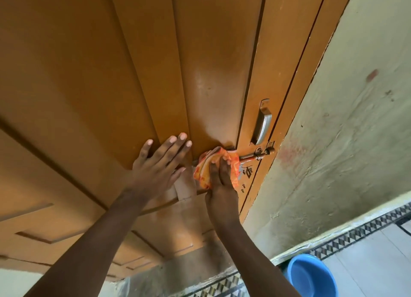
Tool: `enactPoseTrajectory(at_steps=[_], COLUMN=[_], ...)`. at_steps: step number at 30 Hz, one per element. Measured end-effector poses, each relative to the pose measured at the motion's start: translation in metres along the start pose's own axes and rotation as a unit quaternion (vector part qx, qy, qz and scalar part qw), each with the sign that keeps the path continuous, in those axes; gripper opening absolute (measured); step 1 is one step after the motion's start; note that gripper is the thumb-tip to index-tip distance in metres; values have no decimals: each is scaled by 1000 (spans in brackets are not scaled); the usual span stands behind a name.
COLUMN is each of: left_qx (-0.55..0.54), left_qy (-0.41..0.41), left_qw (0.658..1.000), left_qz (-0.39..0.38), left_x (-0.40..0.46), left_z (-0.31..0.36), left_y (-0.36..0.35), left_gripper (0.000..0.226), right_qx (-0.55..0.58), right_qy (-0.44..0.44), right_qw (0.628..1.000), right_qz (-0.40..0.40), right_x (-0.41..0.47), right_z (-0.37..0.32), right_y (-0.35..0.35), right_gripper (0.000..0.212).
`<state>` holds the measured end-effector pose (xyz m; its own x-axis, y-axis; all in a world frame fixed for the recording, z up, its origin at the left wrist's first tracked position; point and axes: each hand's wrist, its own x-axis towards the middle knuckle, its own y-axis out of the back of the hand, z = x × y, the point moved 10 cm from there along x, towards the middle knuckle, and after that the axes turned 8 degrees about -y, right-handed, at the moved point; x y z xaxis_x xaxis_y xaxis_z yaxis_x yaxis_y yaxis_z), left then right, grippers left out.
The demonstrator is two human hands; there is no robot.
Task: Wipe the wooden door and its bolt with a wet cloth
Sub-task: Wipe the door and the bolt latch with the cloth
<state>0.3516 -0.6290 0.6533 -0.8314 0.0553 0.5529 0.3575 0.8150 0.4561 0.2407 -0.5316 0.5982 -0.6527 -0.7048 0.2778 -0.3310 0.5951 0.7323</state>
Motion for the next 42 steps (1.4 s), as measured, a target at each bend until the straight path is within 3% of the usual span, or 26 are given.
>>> enactPoseTrajectory(at_steps=[4, 9, 14, 19, 24, 28, 32, 38, 42], left_qx=[-14, -12, -13, -8, -25, -18, -23, -25, -27], left_qy=[5, 1, -1, -3, -14, -18, -16, -19, -12], left_qw=[1000, 1000, 1000, 999, 999, 999, 999, 999, 999], left_qz=[8, 21, 23, 37, 27, 29, 33, 29, 35], left_x=[2, 2, 0, -1, 0, 0, 0, 0, -1], left_z=[-1, 0, 0, 0, 2, 2, 1, 2, 1], left_y=[0, 3, 2, 5, 4, 3, 4, 3, 4], left_gripper=[76, 78, 76, 74, 72, 73, 74, 75, 75], right_qx=[4, -36, -14, -18, 9, 10, 62, 133, 255], right_qy=[-5, 74, -28, 45, -21, 51, -41, -36, -146], right_qw=[1000, 996, 999, 999, 999, 997, 994, 990, 953], right_qz=[-17, -15, 7, -2, 40, 52, 76, -2, 66], right_x=[-4, -16, -16, -26, -25, -31, -28, -29, -50], right_z=[1, -4, 3, -5, 4, -7, 8, 4, 19], right_y=[-7, -15, -21, -30, -25, -21, -7, 2, 31], right_gripper=[88, 83, 78, 79, 74, 61, 59, 58, 55])
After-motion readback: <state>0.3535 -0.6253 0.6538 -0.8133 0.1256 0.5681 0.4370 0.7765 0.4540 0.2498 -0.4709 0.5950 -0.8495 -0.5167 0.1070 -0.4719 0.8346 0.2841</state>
